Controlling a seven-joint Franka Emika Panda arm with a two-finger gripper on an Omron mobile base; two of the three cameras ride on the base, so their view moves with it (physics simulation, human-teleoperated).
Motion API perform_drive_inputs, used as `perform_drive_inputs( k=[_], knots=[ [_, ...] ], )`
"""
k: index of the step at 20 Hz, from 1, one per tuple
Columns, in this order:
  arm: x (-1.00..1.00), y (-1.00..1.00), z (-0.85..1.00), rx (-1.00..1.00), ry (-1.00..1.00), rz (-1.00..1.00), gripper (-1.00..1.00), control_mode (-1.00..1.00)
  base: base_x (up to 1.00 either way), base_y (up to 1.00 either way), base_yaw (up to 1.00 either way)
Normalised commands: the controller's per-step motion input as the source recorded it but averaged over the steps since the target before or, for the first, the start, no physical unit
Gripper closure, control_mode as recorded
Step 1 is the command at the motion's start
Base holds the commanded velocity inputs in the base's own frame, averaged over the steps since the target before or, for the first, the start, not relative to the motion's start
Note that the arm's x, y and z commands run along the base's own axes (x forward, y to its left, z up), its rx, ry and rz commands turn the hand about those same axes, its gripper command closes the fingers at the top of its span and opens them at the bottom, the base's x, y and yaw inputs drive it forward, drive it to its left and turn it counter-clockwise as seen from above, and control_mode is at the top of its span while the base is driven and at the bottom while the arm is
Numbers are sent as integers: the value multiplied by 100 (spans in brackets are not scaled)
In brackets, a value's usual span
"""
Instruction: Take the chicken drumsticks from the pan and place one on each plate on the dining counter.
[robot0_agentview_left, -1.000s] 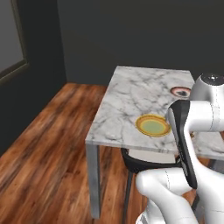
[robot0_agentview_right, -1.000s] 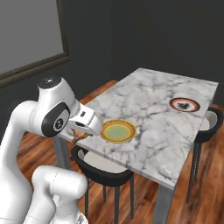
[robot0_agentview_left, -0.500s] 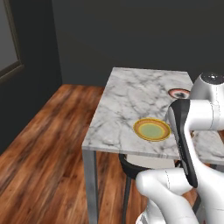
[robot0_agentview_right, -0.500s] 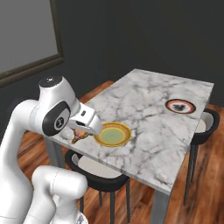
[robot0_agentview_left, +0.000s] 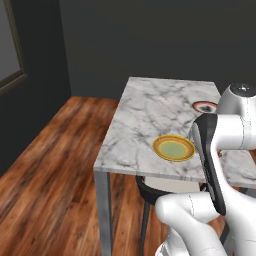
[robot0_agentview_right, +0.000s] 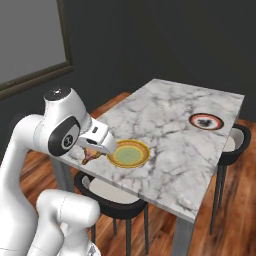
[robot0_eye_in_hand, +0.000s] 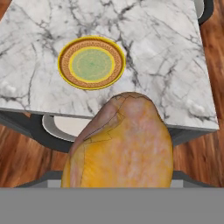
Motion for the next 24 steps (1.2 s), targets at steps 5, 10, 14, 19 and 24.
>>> perform_drive_inputs(
  k=[5,10,14,19,24],
  knots=[
    [0,0,0,0,0,0,100,100,19,0,0],
    [58,2,-17,0,2,0,100,-100,12,0,0],
    [81,3,-17,0,0,0,100,-100,0,0,0],
    [64,3,-20,1,0,0,100,-100,0,0,0],
    [59,-1,-37,7,6,0,100,-100,0,0,0]
  ],
)
